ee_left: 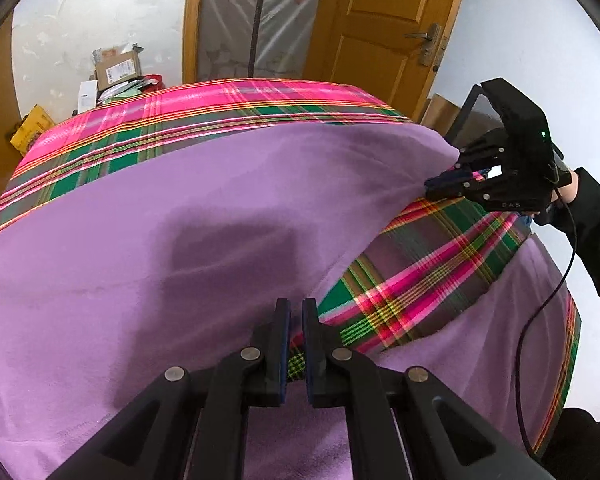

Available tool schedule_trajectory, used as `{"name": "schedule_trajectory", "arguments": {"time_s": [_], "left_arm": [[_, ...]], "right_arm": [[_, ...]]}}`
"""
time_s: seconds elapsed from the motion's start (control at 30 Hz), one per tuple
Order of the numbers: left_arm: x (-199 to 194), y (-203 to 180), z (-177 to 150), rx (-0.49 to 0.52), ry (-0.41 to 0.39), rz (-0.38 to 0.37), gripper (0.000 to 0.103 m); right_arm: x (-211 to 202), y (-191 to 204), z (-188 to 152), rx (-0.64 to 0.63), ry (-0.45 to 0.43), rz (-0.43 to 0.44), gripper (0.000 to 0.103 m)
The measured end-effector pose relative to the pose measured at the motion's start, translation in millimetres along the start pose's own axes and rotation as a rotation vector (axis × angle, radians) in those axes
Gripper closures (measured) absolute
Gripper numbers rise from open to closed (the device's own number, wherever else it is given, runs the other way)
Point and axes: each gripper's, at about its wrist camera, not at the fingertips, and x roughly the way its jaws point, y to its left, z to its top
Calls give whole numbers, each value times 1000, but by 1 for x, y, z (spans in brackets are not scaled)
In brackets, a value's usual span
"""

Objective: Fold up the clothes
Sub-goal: 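Smooth the folded sweater with the right gripper beside the left gripper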

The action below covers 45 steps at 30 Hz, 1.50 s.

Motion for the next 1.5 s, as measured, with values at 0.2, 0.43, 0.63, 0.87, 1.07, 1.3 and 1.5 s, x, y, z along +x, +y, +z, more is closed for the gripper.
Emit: {"name": "schedule_trajectory", "arguments": {"time_s": [0.2, 0.43, 0.63, 0.87, 1.07, 1.3, 1.5], "left_arm": [[1, -1, 1, -2, -4, 2, 98], [15, -12, 12, 24, 11, -19, 98], [19, -14, 8, 39, 18, -22, 97], [20, -18, 8, 67, 14, -21, 91], [23, -21, 13, 90, 8, 15, 90], [24, -23, 12, 126, 3, 50, 101], [13, -29, 3, 155, -24, 31, 102]], "right_arm": [[-10, -5, -5, 68, -49, -5, 90], [-7, 19, 20, 24, -132, 18, 80], [17, 37, 37, -63, -94, 43, 80], [26, 49, 47, -121, -74, 51, 80], [32, 51, 56, -130, -42, 66, 95], [29, 59, 52, -132, -32, 93, 103], [14, 61, 47, -101, -88, 86, 99]]}}
